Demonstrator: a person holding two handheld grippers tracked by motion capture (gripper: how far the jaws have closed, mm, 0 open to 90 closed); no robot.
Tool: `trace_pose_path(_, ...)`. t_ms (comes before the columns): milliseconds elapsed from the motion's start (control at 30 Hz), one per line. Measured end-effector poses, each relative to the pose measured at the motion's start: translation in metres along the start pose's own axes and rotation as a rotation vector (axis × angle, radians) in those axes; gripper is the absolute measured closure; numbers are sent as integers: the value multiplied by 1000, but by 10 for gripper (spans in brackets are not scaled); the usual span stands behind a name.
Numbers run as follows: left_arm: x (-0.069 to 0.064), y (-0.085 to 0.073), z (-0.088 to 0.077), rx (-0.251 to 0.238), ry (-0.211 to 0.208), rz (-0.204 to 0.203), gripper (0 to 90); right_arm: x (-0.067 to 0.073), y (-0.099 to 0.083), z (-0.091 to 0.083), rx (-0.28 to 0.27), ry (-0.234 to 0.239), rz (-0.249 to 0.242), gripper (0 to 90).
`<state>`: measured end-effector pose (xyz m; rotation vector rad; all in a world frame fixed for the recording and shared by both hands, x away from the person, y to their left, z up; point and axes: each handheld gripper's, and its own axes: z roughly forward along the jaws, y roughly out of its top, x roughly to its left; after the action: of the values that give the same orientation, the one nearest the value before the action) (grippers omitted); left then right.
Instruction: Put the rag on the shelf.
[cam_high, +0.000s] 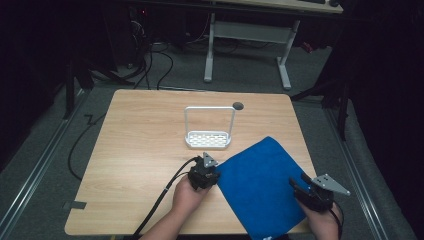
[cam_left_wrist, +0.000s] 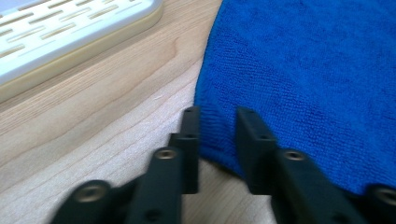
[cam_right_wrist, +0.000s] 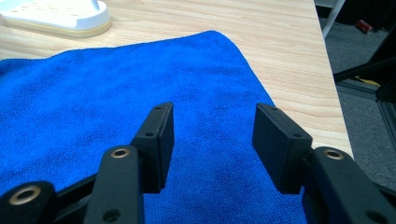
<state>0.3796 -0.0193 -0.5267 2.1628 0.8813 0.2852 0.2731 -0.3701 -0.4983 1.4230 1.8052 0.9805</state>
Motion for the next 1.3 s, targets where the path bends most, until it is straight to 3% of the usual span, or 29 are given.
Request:
trace_pose_path(67, 1, -1, -1, 8, 1, 6, 855, 0, 0, 0, 1, 2, 0, 491)
trace_pose_path(267, 8, -7, -9, 8, 16, 19, 870, 0, 0, 0, 0, 5, -1, 494)
trace_pose_path(500, 38, -21, -29, 25, 44, 0, 869, 3, 0, 1, 12, 14, -8, 523)
trace_pose_path(533, 42, -23, -32, 28, 47, -3, 869, 3, 0, 1, 20, 20, -10, 552)
trace_pose_path(567, 48, -27, -38, 30, 54, -8, 866, 4, 0, 2, 52, 35, -1, 677)
trace_pose_path(600, 48, -27, -38, 30, 54, -8, 863, 4, 0, 2, 52, 35, -1, 677)
trace_pose_path(633, 52, -32, -43, 29, 62, -5, 857, 4, 0, 3, 73, 43, 1, 778)
trace_pose_path(667, 54, -34, -45, 26, 70, -6, 842, 5, 0, 4, 81, 44, 5, 807)
trace_pose_path(767, 55, -39, -51, 4, 88, -24, 667, 5, -1, 7, 104, 39, -1, 839)
trace_pose_path(833, 51, -45, -62, -50, 76, -47, 612, 4, -5, 11, 139, 36, -4, 863)
trace_pose_path(900, 48, -45, -64, -60, 58, -55, 609, 4, -9, 13, 165, 27, -10, 874)
trace_pose_path(1000, 30, -43, -66, -76, 32, -11, 617, 4, -11, 15, 187, 18, -20, 883)
trace_pose_path(1100, 20, -41, -57, -30, 16, 40, 662, 6, -13, 15, 196, 16, -22, 882)
trace_pose_path(1200, 22, -40, -46, 15, 19, 22, 665, 10, -14, 15, 206, 3, -30, 882)
trace_pose_path(1300, 23, -40, -45, 7, 33, 28, 679, 11, -17, 18, 239, -6, -43, 885)
